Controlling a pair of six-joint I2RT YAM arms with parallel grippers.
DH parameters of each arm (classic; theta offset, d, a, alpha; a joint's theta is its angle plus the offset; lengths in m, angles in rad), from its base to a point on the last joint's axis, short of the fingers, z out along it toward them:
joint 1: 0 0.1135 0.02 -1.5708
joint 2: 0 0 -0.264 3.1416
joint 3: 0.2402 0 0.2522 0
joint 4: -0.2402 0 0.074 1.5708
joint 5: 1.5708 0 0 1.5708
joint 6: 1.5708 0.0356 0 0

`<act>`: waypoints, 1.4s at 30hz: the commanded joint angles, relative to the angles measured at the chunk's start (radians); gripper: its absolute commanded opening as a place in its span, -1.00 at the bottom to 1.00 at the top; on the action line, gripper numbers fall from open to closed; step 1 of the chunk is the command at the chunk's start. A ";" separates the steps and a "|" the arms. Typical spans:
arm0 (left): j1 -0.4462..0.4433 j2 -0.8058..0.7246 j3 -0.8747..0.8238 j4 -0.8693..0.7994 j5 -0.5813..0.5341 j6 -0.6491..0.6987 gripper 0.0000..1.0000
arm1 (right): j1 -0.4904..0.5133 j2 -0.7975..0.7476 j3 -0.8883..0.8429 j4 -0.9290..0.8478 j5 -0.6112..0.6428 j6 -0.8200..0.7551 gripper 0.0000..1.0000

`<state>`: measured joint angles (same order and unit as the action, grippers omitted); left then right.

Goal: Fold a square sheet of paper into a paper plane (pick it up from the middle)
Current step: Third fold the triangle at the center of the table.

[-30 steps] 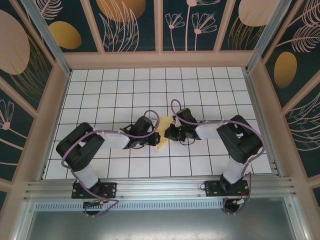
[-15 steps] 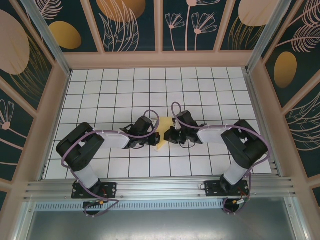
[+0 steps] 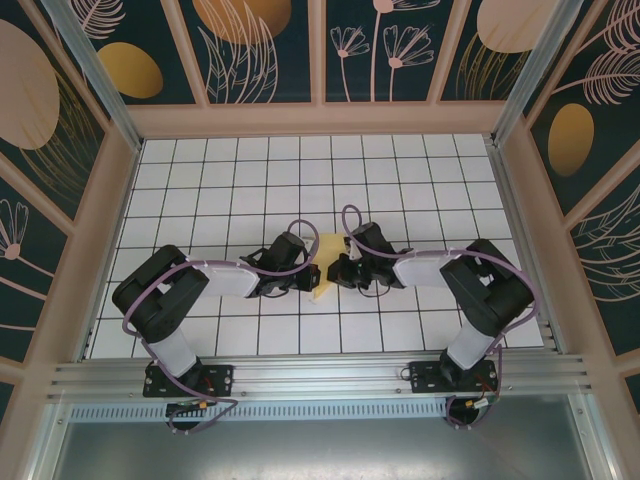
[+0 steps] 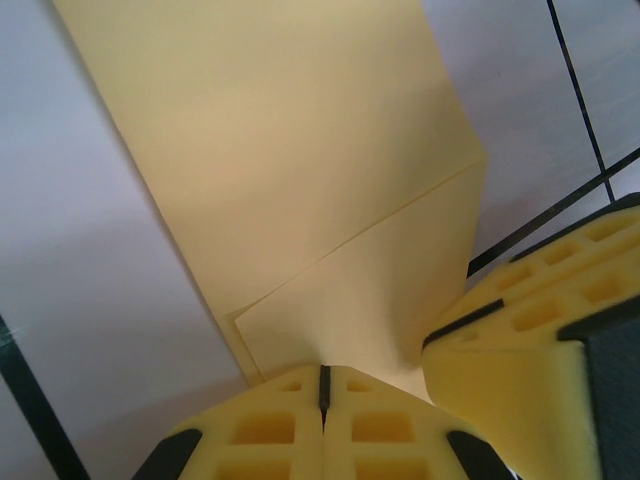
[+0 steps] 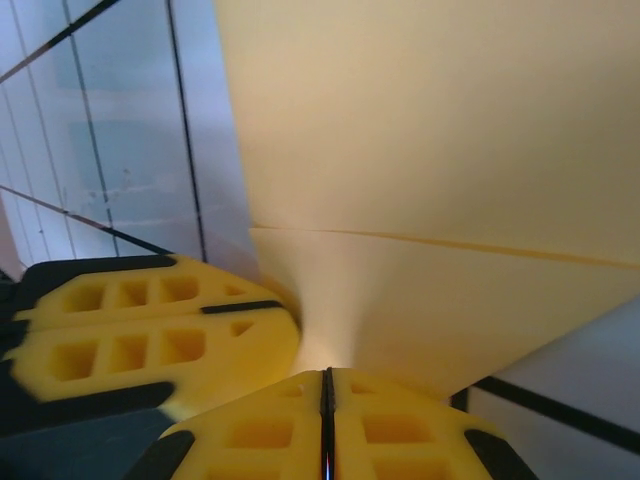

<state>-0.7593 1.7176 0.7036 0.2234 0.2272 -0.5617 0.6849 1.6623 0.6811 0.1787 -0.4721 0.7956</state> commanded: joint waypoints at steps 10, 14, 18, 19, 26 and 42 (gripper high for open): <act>0.009 0.036 -0.019 -0.160 -0.086 0.025 -1.00 | 0.042 0.036 -0.036 0.046 0.024 0.051 -0.78; 0.009 0.038 -0.024 -0.156 -0.085 0.022 -1.00 | 0.050 0.003 -0.034 0.041 0.022 0.046 -0.78; 0.009 0.039 -0.023 -0.156 -0.086 0.020 -1.00 | 0.062 -0.049 -0.044 0.046 0.027 0.056 -0.77; 0.010 0.039 -0.023 -0.156 -0.086 0.020 -1.00 | 0.066 -0.057 -0.049 0.052 0.027 0.062 -0.77; 0.010 0.036 -0.024 -0.156 -0.082 0.023 -1.00 | 0.103 -0.026 -0.061 0.116 0.031 0.100 -0.77; 0.009 0.038 -0.023 -0.153 -0.080 0.022 -1.00 | 0.127 -0.050 -0.081 0.134 0.049 0.116 -0.77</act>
<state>-0.7589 1.7176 0.7074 0.2138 0.2253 -0.5541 0.7898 1.6592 0.6102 0.2955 -0.4236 0.9009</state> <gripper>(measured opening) 0.060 0.118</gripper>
